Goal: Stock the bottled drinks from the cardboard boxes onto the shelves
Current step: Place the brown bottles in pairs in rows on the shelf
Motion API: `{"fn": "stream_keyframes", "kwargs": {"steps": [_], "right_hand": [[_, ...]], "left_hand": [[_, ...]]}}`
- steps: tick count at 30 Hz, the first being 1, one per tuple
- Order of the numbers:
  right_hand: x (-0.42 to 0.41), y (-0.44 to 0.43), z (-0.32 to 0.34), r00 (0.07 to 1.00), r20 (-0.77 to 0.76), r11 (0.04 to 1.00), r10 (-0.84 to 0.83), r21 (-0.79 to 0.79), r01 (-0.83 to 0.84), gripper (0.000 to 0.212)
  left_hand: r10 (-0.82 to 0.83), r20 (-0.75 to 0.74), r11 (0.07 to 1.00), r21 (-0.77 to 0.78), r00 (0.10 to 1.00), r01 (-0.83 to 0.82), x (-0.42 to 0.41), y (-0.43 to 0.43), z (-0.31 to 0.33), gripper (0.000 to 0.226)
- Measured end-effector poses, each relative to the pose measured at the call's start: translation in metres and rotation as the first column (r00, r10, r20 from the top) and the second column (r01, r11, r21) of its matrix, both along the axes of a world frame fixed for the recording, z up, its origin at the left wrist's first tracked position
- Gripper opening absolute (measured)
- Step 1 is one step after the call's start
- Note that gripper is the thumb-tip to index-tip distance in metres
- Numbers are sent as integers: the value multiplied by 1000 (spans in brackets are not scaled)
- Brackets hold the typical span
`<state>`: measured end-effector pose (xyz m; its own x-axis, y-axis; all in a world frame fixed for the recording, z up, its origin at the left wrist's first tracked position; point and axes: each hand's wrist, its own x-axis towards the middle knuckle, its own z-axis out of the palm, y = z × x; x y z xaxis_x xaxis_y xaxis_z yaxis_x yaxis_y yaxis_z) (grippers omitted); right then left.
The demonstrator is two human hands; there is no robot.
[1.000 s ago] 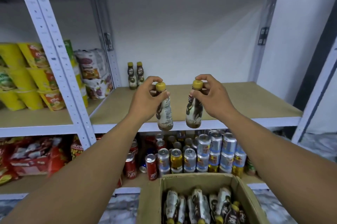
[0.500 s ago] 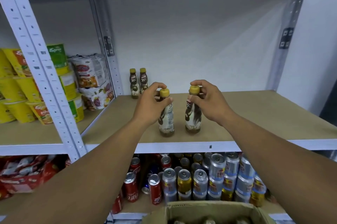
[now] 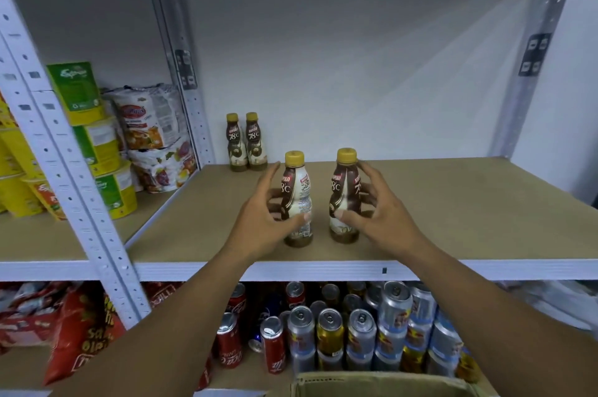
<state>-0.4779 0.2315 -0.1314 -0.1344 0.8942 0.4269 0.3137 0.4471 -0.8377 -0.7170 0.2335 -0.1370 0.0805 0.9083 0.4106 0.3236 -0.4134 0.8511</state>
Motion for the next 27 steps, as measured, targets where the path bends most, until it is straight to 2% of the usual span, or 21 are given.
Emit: {"fn": "stream_keyframes", "kwargs": {"steps": [6,13,19,24,27], "right_hand": [[-1,17,-16,999,6,998,-32,49,32,86],[-9,27,-23,999,-6,996,-42,81,42,81],[-6,29,-27,997,3,997,-71,36,71,86],[-4,32,-29,994,8,994,-111,2,111,86],[-5,31,-29,993,3,993,-117,7,117,83]], "left_hand": [[25,5,1000,-18,1000,-25,3,12,-16,89],[19,26,998,-55,999,-17,6,29,-22,87],[12,111,992,-126,994,2,-2,30,-25,107],[10,80,990,-142,997,1,1,27,-23,84],[21,84,991,-137,996,-9,0,27,-24,82]]}}
